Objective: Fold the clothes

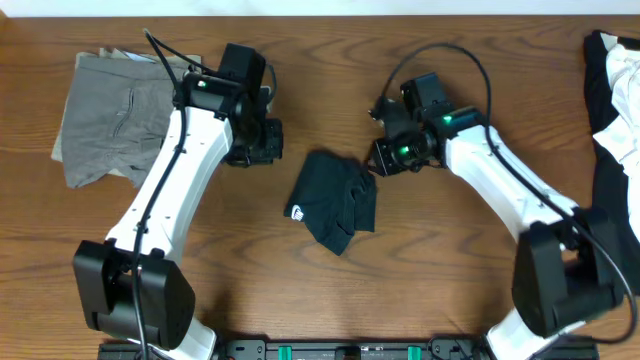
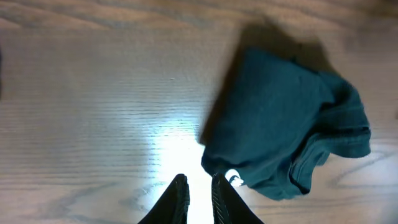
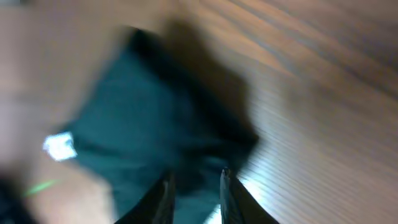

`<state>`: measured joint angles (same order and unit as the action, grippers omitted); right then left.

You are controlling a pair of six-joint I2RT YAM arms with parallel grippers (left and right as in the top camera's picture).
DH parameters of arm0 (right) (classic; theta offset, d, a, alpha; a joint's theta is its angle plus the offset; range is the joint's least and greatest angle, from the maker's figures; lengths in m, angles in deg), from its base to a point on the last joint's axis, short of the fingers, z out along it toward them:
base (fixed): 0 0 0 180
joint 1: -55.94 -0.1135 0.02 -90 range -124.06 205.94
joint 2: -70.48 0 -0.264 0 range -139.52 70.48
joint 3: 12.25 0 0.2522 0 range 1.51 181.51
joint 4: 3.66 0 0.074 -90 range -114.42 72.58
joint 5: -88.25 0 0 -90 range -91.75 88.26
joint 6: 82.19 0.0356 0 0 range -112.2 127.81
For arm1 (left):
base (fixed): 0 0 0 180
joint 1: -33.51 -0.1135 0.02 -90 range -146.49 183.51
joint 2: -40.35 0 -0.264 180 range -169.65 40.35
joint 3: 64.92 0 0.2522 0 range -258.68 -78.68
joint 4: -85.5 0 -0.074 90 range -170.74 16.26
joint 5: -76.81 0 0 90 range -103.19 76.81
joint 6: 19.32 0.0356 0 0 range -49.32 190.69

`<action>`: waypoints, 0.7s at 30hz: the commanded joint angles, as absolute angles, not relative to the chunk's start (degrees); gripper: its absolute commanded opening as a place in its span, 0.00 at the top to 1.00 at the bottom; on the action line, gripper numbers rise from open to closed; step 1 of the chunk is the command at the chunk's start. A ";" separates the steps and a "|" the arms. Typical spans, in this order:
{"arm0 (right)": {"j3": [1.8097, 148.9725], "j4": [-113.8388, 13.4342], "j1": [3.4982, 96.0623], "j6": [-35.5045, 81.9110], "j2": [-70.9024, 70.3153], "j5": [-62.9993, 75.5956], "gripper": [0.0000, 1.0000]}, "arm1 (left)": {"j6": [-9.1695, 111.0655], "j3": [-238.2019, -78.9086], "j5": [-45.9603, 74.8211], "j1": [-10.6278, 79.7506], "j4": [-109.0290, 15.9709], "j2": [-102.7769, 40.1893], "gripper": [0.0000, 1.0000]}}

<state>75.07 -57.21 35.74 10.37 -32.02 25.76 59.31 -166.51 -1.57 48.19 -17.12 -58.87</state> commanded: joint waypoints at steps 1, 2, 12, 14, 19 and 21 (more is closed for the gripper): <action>75.64 -57.16 33.73 5.39 -29.20 35.38 0.76 | 61.25 -165.29 0.18 48.08 -18.19 -59.63 0.83; 75.47 -57.29 33.14 5.39 -29.66 33.91 0.74 | 61.25 -165.27 0.73 48.08 -18.54 -59.63 0.83; 73.35 -60.70 30.49 10.77 -39.58 10.48 0.76 | 61.93 -165.00 2.89 48.10 -18.87 -59.63 0.78; 73.35 -62.52 32.02 16.54 -40.61 2.92 0.77 | 61.93 -164.65 2.89 48.10 -18.89 -59.63 0.77; 74.88 -65.75 35.10 18.09 -38.93 4.45 0.73 | 61.91 -162.90 2.91 48.23 -19.50 -59.65 0.76; 75.47 -66.39 35.26 16.91 -37.64 4.08 0.72 | 61.91 -161.88 3.00 48.58 -20.46 -59.65 0.75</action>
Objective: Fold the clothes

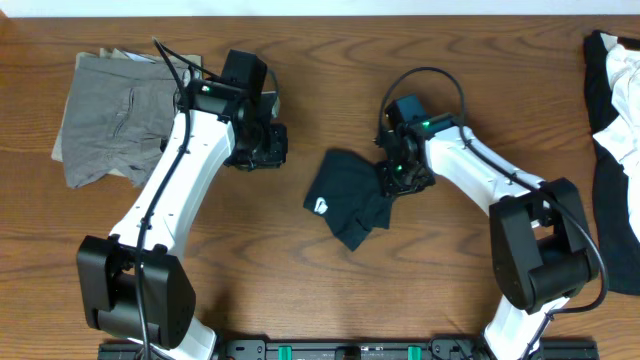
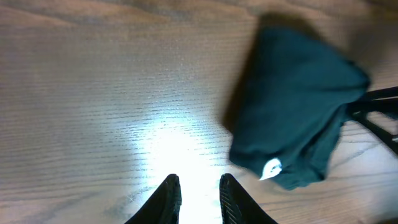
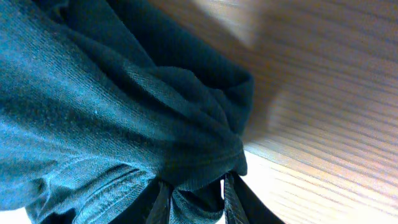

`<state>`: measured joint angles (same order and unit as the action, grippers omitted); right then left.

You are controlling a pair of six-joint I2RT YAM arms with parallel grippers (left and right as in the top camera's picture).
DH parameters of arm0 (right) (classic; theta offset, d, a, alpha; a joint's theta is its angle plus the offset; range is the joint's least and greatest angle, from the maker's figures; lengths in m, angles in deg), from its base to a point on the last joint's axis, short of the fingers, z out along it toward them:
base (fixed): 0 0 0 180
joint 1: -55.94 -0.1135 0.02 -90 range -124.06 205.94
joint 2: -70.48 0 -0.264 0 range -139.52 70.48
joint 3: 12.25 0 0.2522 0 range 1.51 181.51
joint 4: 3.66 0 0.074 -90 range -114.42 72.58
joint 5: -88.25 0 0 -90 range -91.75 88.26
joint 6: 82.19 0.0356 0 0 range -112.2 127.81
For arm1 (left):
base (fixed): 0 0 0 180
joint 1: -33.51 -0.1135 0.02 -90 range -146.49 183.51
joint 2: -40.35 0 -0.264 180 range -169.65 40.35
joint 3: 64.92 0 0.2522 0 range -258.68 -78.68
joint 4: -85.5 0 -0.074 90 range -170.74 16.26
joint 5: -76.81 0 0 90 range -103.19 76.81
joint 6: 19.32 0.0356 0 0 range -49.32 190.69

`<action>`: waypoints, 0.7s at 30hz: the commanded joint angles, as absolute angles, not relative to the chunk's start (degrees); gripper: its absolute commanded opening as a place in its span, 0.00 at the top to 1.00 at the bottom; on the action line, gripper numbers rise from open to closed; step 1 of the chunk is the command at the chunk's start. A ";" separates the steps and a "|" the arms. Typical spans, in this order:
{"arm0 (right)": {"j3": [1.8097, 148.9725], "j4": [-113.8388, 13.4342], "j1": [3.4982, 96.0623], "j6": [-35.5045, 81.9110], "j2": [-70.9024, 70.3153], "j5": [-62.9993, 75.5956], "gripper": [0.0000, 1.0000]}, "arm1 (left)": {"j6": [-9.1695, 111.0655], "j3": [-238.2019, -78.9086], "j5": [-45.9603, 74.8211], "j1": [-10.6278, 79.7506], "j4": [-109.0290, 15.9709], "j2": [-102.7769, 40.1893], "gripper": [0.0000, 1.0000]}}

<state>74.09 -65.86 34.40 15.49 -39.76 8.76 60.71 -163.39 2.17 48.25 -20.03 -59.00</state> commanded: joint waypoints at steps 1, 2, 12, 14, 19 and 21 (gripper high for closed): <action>75.58 -66.26 35.26 16.43 -36.91 4.10 0.71 | 61.91 -161.29 3.57 48.91 -21.12 -59.65 0.73; 75.64 -66.02 35.26 15.64 -36.22 4.34 0.69 | 61.93 -160.68 4.55 49.26 -21.95 -59.65 0.71; 75.66 -65.84 35.15 14.18 -33.11 8.32 0.52 | 62.26 -150.32 16.55 55.03 -43.72 -61.95 0.22; 75.66 -66.08 35.21 14.18 -33.11 9.17 0.52 | 59.94 -150.14 15.79 55.14 -45.21 -64.42 0.20; 75.66 -66.91 35.19 14.18 -33.11 9.28 0.53 | 55.94 -150.14 18.95 55.07 -50.96 -72.22 0.20; 75.66 -67.02 35.21 14.18 -33.11 9.28 0.53 | 55.96 -150.14 24.07 55.07 -53.03 -74.80 0.20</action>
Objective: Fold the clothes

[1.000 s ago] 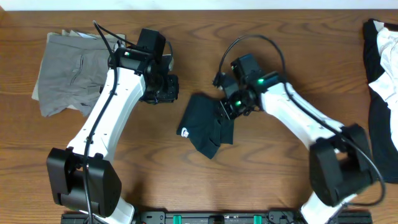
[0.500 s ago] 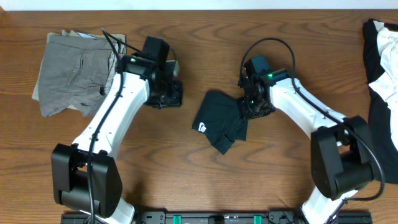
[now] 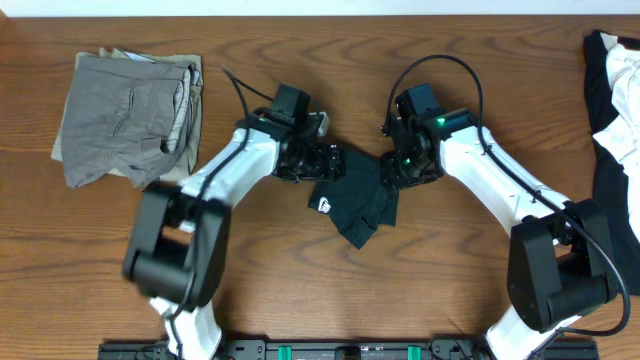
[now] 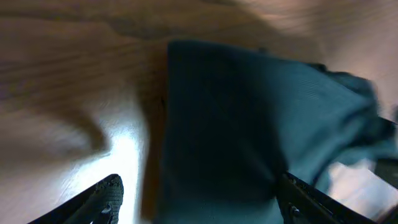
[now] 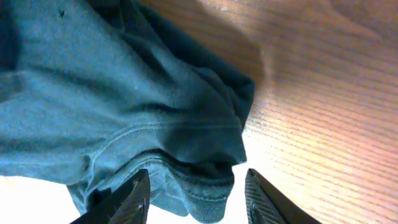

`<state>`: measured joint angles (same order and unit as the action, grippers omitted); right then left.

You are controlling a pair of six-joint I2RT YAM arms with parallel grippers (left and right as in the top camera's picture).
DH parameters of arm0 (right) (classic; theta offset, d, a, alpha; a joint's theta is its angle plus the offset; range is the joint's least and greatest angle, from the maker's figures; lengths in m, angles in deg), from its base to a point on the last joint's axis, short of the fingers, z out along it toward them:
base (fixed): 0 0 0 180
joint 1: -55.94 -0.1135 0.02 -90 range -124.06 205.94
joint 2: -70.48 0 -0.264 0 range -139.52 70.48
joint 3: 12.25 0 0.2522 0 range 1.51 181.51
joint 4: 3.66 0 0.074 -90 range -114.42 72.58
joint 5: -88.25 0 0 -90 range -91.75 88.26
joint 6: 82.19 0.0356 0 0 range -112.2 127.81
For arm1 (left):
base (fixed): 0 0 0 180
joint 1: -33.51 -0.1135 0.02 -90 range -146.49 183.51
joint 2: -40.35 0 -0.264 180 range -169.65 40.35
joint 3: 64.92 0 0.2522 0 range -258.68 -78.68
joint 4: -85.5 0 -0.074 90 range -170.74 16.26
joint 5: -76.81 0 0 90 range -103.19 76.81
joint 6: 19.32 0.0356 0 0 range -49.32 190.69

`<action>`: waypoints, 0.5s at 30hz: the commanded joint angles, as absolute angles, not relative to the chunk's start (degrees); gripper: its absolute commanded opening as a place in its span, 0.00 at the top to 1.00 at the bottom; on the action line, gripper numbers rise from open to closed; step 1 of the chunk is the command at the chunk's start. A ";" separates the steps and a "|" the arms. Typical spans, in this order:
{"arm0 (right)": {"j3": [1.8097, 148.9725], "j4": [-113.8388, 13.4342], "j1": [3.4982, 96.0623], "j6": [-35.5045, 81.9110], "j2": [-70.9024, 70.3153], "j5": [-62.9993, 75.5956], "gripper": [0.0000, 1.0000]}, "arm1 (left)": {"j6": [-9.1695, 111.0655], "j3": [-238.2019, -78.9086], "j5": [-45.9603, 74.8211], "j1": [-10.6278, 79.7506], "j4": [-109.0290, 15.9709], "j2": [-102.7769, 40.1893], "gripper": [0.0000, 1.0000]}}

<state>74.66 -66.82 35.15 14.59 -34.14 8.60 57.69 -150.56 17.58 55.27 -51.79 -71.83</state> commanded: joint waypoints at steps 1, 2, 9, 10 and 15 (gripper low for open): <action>75.66 -67.04 35.21 14.20 -33.11 9.28 0.53 | 55.96 -150.14 26.52 55.07 -54.10 -75.76 0.24; 75.66 -67.04 35.19 14.20 -33.11 9.28 0.53 | 55.96 -150.14 27.92 55.10 -54.93 -76.55 0.29; 75.66 -67.17 35.30 14.18 -32.92 9.22 0.57 | 56.03 -150.60 28.18 54.24 -55.13 -75.61 0.94; 75.66 -67.17 35.34 14.18 -32.70 9.19 0.57 | 56.03 -150.77 28.20 53.78 -55.11 -74.84 0.94; 75.66 -66.91 37.27 18.31 -29.05 5.61 0.65 | 58.61 -151.78 28.24 48.76 -55.13 -67.11 0.94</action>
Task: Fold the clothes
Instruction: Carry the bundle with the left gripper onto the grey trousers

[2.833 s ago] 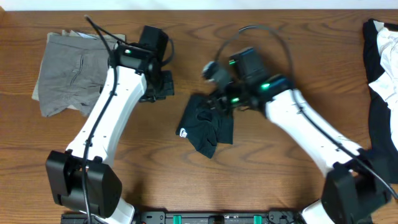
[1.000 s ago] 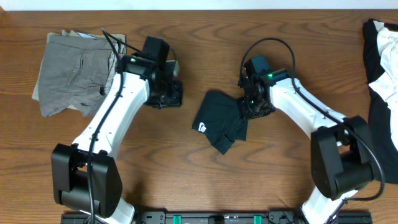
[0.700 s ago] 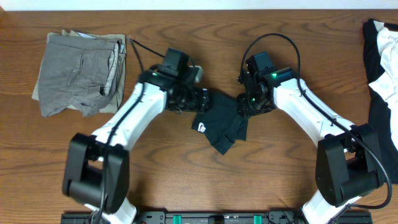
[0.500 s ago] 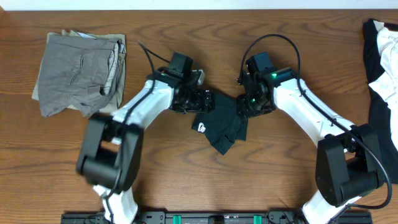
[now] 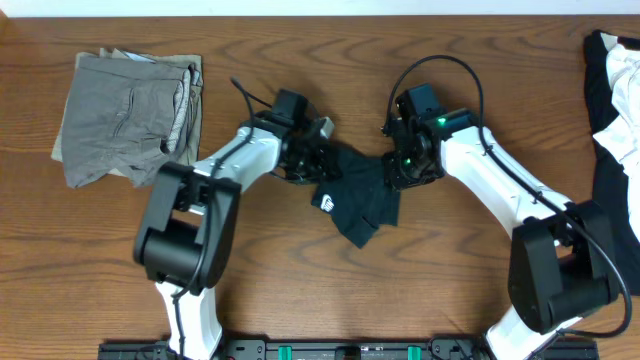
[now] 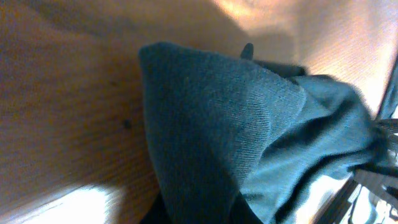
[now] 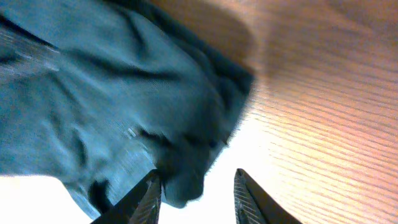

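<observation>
A crumpled dark teal garment (image 5: pixel 357 200) with a small white label lies mid-table. My left gripper (image 5: pixel 312 163) is at its upper left edge. In the left wrist view the cloth (image 6: pixel 236 118) fills the frame and runs down between the closed fingers, which are mostly hidden (image 6: pixel 199 214). My right gripper (image 5: pixel 398 175) sits at the garment's right edge. It is open (image 7: pixel 196 193), and a fold of the cloth (image 7: pixel 93 93) hangs just inside its left finger (image 7: pixel 149 196).
A folded grey pair of trousers (image 5: pixel 125 115) lies at the back left of the wooden table (image 5: pixel 500 60). Black and white clothes (image 5: pixel 615 100) are heaped at the right edge.
My left gripper was wide open at the garment's upper left edge; it is now shut with cloth between its fingers. The right gripper's fingers stand a little closer together, still open.
First both grippers were shut near the garment, the left well off to its left. Then the right gripper was shut on the garment's right edge. After that the right was open and the left was open at the upper left edge, which it now grips.
</observation>
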`<state>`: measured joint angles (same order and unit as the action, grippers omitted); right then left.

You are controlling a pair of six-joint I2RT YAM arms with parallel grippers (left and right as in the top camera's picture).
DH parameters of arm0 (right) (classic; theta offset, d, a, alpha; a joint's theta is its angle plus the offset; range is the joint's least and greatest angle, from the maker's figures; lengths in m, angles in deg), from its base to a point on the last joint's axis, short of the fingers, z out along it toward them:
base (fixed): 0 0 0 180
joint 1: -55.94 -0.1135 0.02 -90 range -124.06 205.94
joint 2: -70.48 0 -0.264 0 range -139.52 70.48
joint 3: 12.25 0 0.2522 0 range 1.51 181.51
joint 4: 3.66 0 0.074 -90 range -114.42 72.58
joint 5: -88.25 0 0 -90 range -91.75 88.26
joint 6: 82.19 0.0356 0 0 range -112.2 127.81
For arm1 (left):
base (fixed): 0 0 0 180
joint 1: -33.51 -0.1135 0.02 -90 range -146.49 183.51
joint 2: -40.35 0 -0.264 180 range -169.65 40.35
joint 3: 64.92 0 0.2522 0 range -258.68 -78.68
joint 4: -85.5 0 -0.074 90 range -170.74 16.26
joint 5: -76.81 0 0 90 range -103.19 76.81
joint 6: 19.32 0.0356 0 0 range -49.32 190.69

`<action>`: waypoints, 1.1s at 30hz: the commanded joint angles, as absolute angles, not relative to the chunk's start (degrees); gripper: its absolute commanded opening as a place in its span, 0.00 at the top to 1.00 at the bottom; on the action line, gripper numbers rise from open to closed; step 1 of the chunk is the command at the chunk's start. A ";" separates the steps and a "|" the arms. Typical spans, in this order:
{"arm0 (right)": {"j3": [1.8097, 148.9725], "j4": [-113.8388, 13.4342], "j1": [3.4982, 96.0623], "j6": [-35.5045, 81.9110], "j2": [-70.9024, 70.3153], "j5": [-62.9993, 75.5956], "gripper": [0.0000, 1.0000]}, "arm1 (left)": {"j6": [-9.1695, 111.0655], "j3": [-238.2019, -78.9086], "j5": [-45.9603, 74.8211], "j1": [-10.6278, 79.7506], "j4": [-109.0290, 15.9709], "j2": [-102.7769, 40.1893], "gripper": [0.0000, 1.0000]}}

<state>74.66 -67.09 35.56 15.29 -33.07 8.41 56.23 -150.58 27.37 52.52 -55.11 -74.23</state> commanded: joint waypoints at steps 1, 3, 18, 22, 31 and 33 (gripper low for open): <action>75.66 -66.47 37.94 19.20 -28.11 5.33 0.65 | 59.00 -152.17 28.27 46.99 -55.20 -65.01 0.94; 75.66 -65.27 39.12 20.01 -26.23 6.24 0.63 | 59.55 -152.94 28.35 43.14 -55.68 -61.27 0.94; 75.66 -63.76 38.71 21.13 -23.95 11.01 0.64 | 59.29 -153.33 28.05 5.15 -69.14 -63.89 0.94; 75.66 -65.32 38.64 21.13 -23.91 13.17 0.66 | 59.26 -153.33 23.15 0.26 -69.73 -69.90 0.83; 75.66 -67.63 38.91 21.02 -23.21 13.28 0.63 | 60.36 -153.70 25.60 -6.47 -62.67 -65.10 0.02; 75.66 -66.82 39.21 20.36 -22.16 13.24 0.61 | 60.88 -153.92 26.06 -6.69 -60.38 -60.77 0.02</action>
